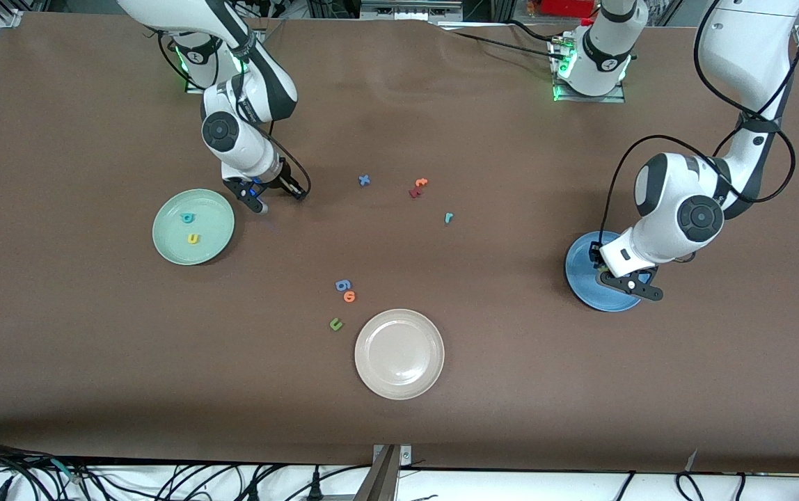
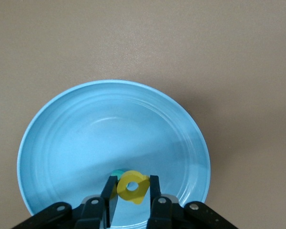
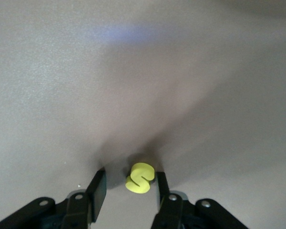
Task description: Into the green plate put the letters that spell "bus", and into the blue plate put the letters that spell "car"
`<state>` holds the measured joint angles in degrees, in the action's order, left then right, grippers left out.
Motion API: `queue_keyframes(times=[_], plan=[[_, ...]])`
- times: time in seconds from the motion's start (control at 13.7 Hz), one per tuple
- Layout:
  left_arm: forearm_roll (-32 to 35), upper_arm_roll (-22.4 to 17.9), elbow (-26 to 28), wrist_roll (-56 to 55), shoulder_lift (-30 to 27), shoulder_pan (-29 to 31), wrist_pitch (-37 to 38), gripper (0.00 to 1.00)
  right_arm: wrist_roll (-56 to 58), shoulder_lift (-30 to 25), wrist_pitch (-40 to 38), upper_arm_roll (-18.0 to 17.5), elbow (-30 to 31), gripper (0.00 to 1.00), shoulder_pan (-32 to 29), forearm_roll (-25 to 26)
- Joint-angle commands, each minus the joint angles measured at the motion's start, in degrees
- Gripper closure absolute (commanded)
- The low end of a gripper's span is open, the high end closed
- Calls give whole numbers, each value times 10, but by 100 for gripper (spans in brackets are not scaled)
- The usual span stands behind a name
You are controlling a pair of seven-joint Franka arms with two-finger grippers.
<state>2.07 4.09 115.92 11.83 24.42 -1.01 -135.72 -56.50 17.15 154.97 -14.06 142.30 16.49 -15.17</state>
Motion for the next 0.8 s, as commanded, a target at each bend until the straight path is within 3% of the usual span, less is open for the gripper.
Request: queue_keyframes(times=[0.0, 0.07, 0.44, 0.58, 0.73], plan=[[6, 7, -4, 2, -10, 10, 10, 28, 26, -4, 8, 3, 5, 51, -4, -1], [6, 8, -12, 3, -9, 14, 24, 0, 33, -4, 8, 3, 5, 51, -4, 0], [-34, 10, -27, -10, -9, 0, 45, 0, 59, -4, 9, 17, 5, 51, -4, 9], [-53, 10, -27, -60, -7, -47, 47, 0, 63, -4, 9, 23, 5, 54, -4, 10], [-55, 10, -38, -170, 13, -107, 45, 0, 62, -4, 9, 23, 5, 64, -4, 10]])
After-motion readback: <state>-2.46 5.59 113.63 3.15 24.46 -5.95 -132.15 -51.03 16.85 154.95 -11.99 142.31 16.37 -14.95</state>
